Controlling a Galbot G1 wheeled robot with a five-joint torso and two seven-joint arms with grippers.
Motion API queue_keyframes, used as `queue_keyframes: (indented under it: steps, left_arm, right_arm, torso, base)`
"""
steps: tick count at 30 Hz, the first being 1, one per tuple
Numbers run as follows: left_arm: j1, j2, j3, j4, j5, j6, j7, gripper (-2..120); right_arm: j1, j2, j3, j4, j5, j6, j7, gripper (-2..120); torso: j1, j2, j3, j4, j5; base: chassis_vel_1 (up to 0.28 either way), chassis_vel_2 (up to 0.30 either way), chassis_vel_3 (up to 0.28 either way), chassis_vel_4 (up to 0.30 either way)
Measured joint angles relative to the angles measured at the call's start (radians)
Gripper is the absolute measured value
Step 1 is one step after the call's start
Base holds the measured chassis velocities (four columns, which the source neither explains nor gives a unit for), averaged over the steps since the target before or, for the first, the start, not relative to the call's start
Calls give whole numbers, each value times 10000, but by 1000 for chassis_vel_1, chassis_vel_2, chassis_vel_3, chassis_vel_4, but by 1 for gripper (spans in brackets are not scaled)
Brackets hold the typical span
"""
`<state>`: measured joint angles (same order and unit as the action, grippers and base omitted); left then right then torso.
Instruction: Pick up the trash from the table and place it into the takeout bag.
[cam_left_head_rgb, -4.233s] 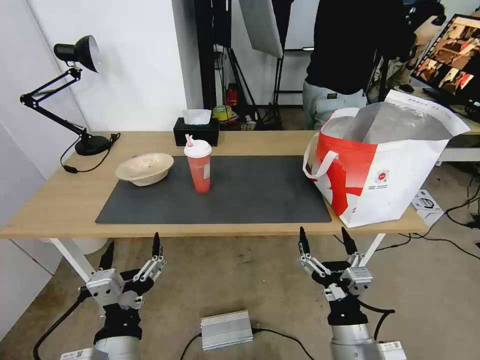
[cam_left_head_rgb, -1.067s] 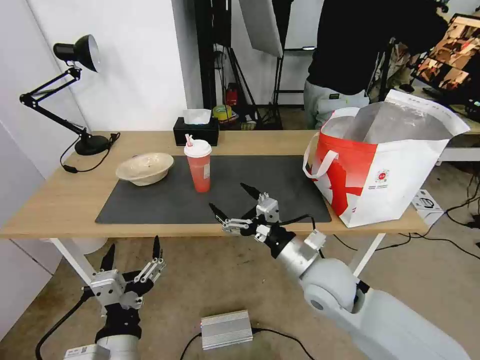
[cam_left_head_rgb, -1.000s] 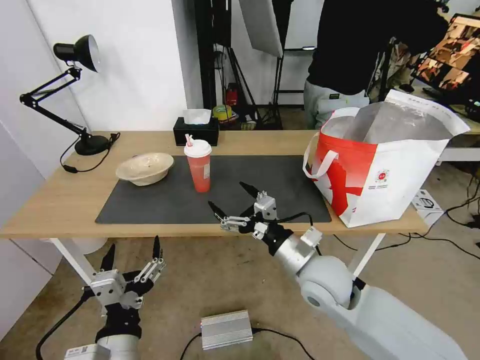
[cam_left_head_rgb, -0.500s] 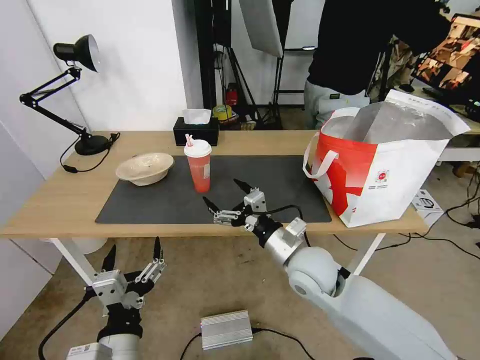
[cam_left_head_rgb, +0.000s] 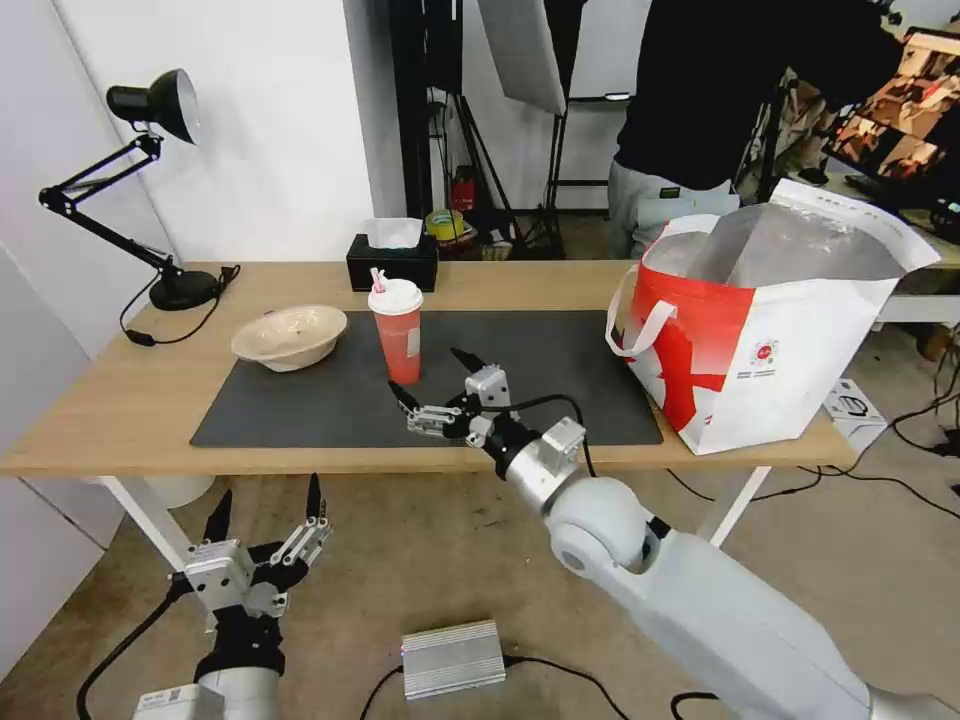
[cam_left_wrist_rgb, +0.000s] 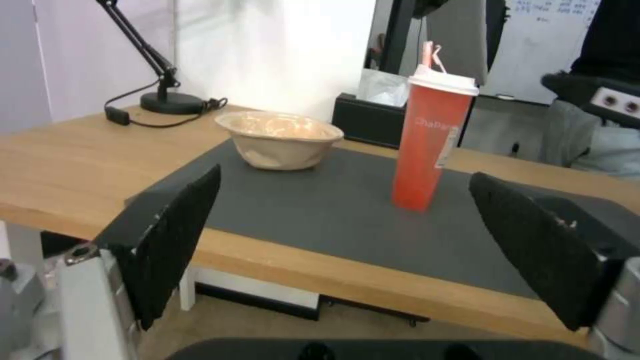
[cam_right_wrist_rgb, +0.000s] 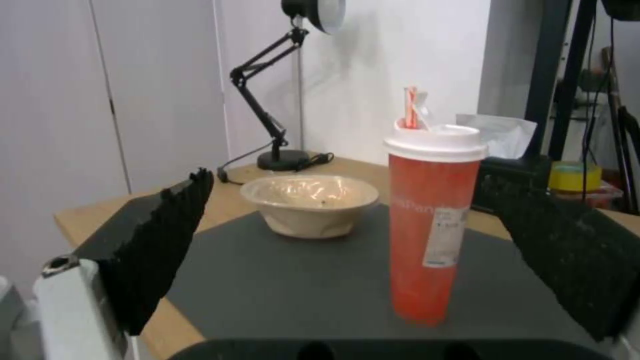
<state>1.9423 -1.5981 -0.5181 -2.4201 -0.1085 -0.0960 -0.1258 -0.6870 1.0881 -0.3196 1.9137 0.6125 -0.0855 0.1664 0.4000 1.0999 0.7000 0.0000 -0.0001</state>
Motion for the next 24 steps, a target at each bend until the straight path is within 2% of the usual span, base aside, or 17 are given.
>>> queue_keyframes:
  steps: [12,24]
  left_arm:
    - [-36,1,-25,53,-9,0,-6,100]
    - [-21,4,-29,88,-13,2,-10,100]
  right_arm:
    - [404,770,-215,-335,-13,-508,651,100]
    - [549,1021,-285,-504,-198,-1217,1611,100]
  torso:
    - [0,0,0,0,0]
    - [0,0,0,0,1]
  base:
    - [0,0,0,0]
    - [0,0,0,0]
